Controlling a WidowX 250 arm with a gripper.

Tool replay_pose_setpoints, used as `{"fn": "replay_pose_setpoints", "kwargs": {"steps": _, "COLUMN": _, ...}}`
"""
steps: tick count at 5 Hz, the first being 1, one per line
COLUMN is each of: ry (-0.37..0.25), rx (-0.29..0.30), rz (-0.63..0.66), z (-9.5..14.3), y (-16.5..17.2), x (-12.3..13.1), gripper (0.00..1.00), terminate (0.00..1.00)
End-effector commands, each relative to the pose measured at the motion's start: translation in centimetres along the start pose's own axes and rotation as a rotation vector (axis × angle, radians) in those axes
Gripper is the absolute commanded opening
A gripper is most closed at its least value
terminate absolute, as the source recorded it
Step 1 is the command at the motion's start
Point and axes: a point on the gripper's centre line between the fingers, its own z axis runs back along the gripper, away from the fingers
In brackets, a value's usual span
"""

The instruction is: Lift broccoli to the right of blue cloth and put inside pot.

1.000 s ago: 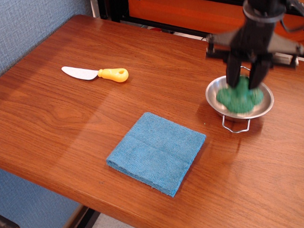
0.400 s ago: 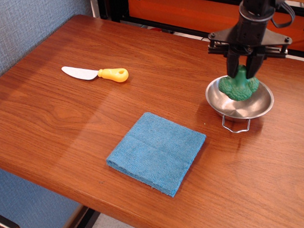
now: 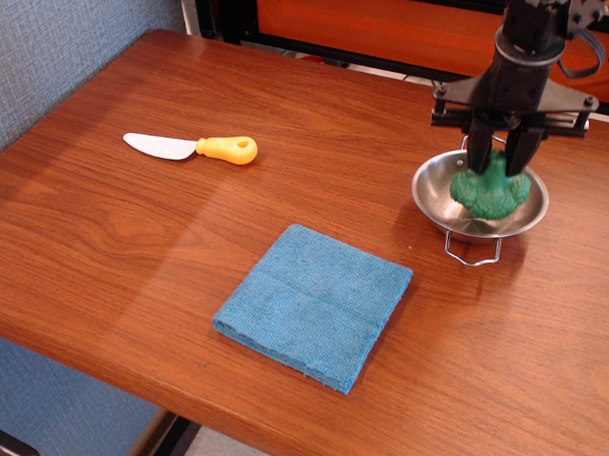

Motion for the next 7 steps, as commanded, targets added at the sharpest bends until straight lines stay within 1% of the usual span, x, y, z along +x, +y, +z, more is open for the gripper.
{"fn": "replay_pose_setpoints", "kwargs": {"steps": 1, "ry": -0.032, "rx": -0.017, "rz": -0.021, "z": 3.4, "y": 0.7, "x": 0.8, "gripper": 1.00, "terminate": 0.00}}
{"fn": "replay_pose_setpoints", "kwargs": {"steps": 2, "ry": -0.045, "rx": 0.000, "rz": -0.011, "z": 4.4, "y": 1.2, "x": 1.0, "gripper": 1.00, "terminate": 0.00}}
{"fn": "replay_pose_setpoints", "kwargs": {"steps": 3, "ry": -0.063, "rx": 0.033, "rz": 0.023, "z": 5.7, "y": 3.8, "x": 2.5, "gripper": 1.00, "terminate": 0.00}}
{"fn": "replay_pose_setpoints", "kwargs": {"steps": 4, "ry": -0.087, "rx": 0.063, "rz": 0.110, "z": 7.0, "y": 8.5, "x": 4.3, "gripper": 1.00, "terminate": 0.00}}
{"fn": "replay_pose_setpoints", "kwargs": {"steps": 5, "ry": -0.063, "rx": 0.136, "rz": 0.139, "z": 7.0, "y": 13.0, "x": 5.9, "gripper": 1.00, "terminate": 0.00}}
{"fn": "replay_pose_setpoints", "kwargs": {"steps": 6, "ry": -0.025, "rx": 0.142, "rz": 0.159, "z": 6.6, "y": 17.9, "x": 6.9, "gripper": 1.00, "terminate": 0.00}}
{"fn": "replay_pose_setpoints", "kwargs": {"steps": 7, "ry": -0.023, "rx": 0.159, "rz": 0.218, "z": 6.5, "y": 22.8, "x": 7.3, "gripper": 1.00, "terminate": 0.00}}
